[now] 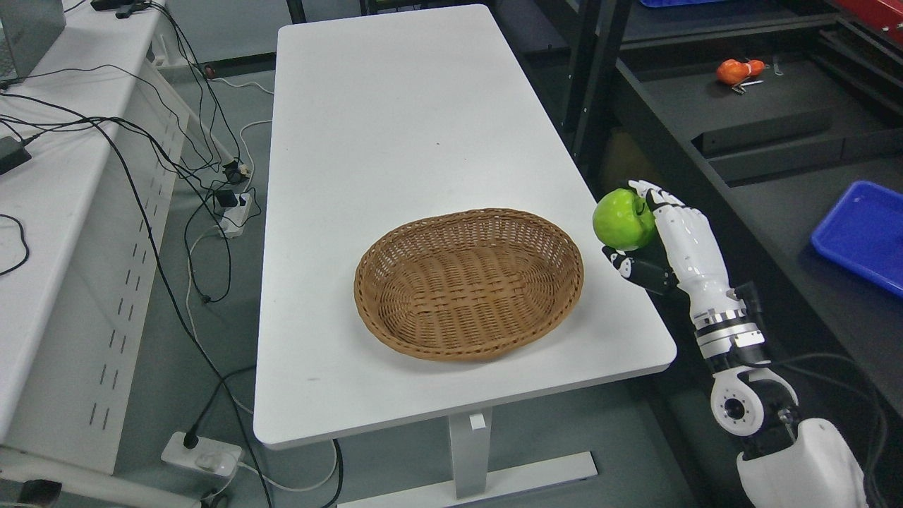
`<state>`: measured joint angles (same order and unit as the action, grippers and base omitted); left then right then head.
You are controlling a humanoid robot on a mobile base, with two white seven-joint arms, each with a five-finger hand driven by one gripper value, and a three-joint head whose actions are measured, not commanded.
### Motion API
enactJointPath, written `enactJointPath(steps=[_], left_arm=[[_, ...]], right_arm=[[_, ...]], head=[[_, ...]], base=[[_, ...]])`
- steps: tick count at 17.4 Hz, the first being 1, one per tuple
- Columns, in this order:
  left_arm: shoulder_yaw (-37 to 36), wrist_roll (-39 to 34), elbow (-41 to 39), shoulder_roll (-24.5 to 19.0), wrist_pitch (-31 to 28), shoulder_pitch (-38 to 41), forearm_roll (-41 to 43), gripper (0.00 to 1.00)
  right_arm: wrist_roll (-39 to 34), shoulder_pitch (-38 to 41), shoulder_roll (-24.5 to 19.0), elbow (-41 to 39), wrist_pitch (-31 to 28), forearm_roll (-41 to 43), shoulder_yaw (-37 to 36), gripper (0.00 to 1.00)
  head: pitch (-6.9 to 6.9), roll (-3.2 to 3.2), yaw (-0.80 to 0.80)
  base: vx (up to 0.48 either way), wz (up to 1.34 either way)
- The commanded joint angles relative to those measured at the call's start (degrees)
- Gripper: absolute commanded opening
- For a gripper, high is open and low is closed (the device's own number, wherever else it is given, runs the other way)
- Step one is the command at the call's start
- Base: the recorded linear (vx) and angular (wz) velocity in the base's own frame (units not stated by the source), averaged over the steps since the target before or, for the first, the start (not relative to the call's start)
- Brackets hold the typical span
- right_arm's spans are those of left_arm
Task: Place green apple on left shelf middle layer
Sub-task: 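Carry the green apple in the right hand over the black shelf tray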
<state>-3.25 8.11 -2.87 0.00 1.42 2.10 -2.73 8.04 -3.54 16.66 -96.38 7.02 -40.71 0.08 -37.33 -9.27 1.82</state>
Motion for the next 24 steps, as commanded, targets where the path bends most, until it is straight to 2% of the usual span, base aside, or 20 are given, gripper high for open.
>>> enactJointPath(steps=[1,8,17,24], left_arm=[[0.0,0.0,0.0,-1.0,0.0,0.0,0.0,1.00],[0.0,0.0,0.0,-1.0,0.0,0.0,0.0,1.00],[0.0,0.0,0.0,-1.0,0.1,0.0,0.0,1.00],[0.0,0.0,0.0,-1.0,0.0,0.0,0.0,1.00]], right_arm=[[-0.6,2.3,-6.8,-1.4,0.1,0.4,-7.9,0.04],[-0.5,3.2,-9.8,-1.5,0.4,0.7,-7.8,0.04],[-0.7,4.2,-9.9,-1.5,1.3,1.2,-7.8,0.05],[-0.7,4.7,-9.9,-1.5,1.9,1.2,-7.8,0.05]], head=[[0.00,0.00,0.00],[0.00,0.00,0.00],[0.00,0.00,0.00],[0.00,0.00,0.00]], base=[[-0.332,-0.05],[-0.340,0.05],[-0.370,0.02],[-0.259,-0.48]])
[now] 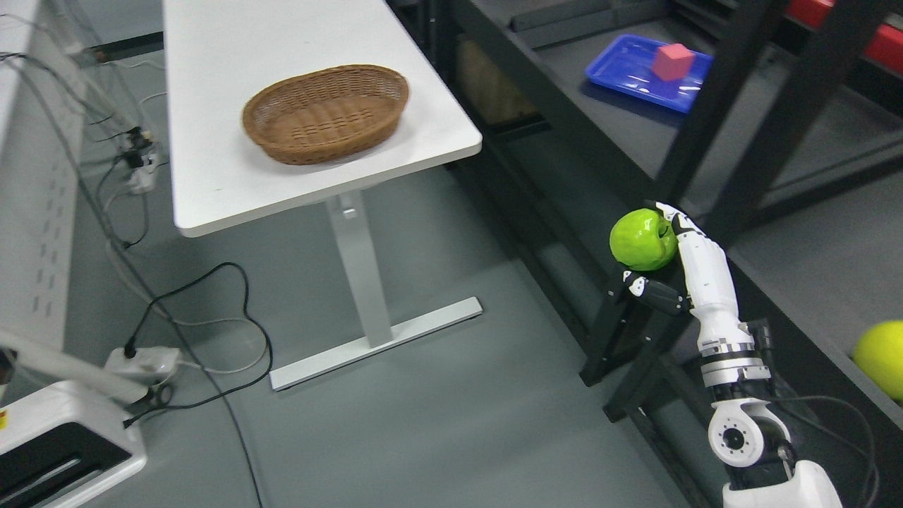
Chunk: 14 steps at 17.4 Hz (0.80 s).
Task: Place green apple on left shelf middle layer
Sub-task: 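Carry the green apple in the right hand over the black shelf tray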
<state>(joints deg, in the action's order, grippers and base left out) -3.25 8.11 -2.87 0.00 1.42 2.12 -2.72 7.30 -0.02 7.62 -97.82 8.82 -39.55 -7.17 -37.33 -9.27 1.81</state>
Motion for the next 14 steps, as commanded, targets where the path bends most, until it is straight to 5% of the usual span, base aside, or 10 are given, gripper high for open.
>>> enactJointPath(steps=[1,14], left_arm=[[0.0,0.0,0.0,-1.0,0.0,0.0,0.0,1.00],[0.0,0.0,0.0,-1.0,0.0,0.0,0.0,1.00]], right_arm=[[0.0,1.2,-0.9,-0.1,0.2,0.1,-0.6,0.05],[0.1,2.6,-0.9,-0.1,0.2,0.1,-0.1,0.05]], head=[[0.00,0.00,0.00],[0.01,0.00,0.00]], base=[[-0.181,-0.83],[-0.002,-1.15]])
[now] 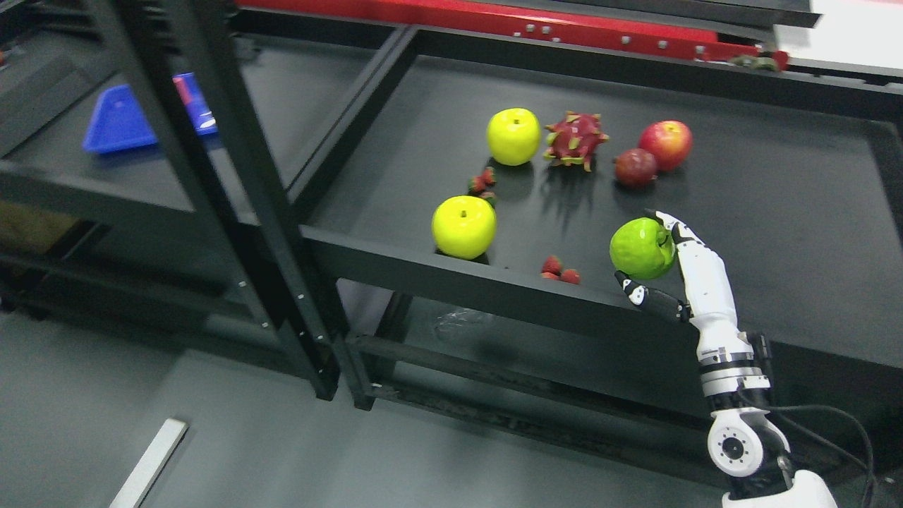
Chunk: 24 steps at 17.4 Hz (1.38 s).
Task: Place green apple on left shelf middle layer
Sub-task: 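Carry the green apple in the right hand over the black shelf tray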
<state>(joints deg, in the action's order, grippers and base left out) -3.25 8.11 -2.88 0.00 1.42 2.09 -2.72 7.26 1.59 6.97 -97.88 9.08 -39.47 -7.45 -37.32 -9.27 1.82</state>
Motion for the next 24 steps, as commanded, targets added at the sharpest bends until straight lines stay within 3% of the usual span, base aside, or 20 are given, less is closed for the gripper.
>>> enactJointPath(steps=[1,14,21,24], left_arm=[[0.0,0.0,0.0,-1.0,0.0,0.0,0.0,1.00],[0.0,0.0,0.1,-1.0,0.0,0.0,0.0,1.00],[0.0,0.0,0.0,-1.0,0.0,0.0,0.0,1.00],[0.0,0.0,0.1,-1.0,0.0,0.0,0.0,1.00]], right_arm=[[0.1,1.0,-0.3,0.0,0.1,0.0,0.2,0.05],[-0.7,1.6,-0.4,0.1,1.8,-0.1,3.7,0.06],[-9.0,3.0,-0.9,0.1,5.2,-0.2,23.2,0.07],[-13.4,2.8,-3.5,0.1,5.3,-0.3,28.3,0.08]], head=[[0.00,0.00,0.00],[0.04,0.00,0.00],[0.04,0.00,0.00],[0.03,0.00,0.00]], base=[[0.138,-0.93],[0.206,-0.37],[0.225,-0.01],[0.168,-0.02]])
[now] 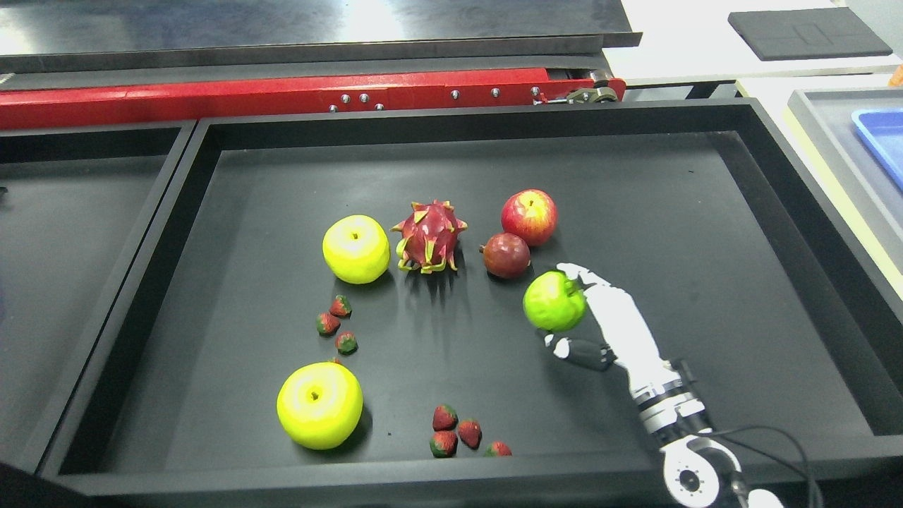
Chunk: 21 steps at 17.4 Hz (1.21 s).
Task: Place green apple on left shelf middle layer
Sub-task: 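Lower the apple onto the tray near the yellow apples and release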
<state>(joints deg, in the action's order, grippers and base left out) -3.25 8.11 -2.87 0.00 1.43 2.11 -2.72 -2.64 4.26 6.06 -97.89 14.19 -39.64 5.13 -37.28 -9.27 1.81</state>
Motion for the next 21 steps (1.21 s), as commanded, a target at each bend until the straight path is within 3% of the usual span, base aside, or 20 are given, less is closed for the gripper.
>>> enactJointPath(steps=[1,5,6,7,8,9,13,18,21], left_arm=[[0.0,0.0,0.0,-1.0,0.0,0.0,0.0,1.00],[0.0,0.0,0.0,-1.0,0.0,0.0,0.0,1.00],[0.0,0.0,0.0,-1.0,0.0,0.0,0.0,1.00],[0.0,0.0,0.1,-1.0,0.1,0.0,0.0,1.00],[0.0,0.0,0.1,-1.0,0.0,0.0,0.0,1.00],[0.0,0.0,0.0,-1.0,0.0,0.0,0.0,1.00],[0.0,0.0,0.0,-1.0,0.0,0.0,0.0,1.00],[0.0,0.0,0.0,-1.0,0.0,0.0,0.0,1.00],[0.0,0.0,0.0,-1.0,0.0,0.0,0.0,1.00]], right_arm=[[-4.2,0.1,-2.9,0.2,0.1,-0.2,16.7,0.08],[-4.7,0.7,-2.8,0.1,2.0,-0.1,17.0,0.10],[-4.7,1.1,-2.8,0.1,2.0,-0.1,16.8,0.15],[-4.7,1.3,-2.8,0.1,1.7,0.1,16.6,0.44],[-5.0,1.3,-3.1,0.2,1.0,0.2,16.5,0.83],[-5.6,1.4,-3.0,0.1,0.8,0.4,16.3,1.00],[-5.0,0.8,-5.1,0.1,0.8,3.8,8.1,1.00],[-4.9,0.9,-5.1,0.8,-2.7,41.2,-4.2,1.00],[-4.9,3.8,-5.1,0.8,-3.6,43.9,-5.1,1.00]], head=[[0.00,0.00,0.00],[0.00,0.00,0.00],[0.00,0.00,0.00],[0.00,0.00,0.00],[0.00,0.00,0.00],[0.00,0.00,0.00],[0.00,0.00,0.00],[0.00,0.00,0.00],[0.00,0.00,0.00]], base=[[0.145,-0.02],[0.110,-0.02],[0.057,-0.01],[0.057,-0.01],[0.044,0.00],[0.044,0.00],[0.025,0.00],[0.002,0.00],[0.000,0.00]])
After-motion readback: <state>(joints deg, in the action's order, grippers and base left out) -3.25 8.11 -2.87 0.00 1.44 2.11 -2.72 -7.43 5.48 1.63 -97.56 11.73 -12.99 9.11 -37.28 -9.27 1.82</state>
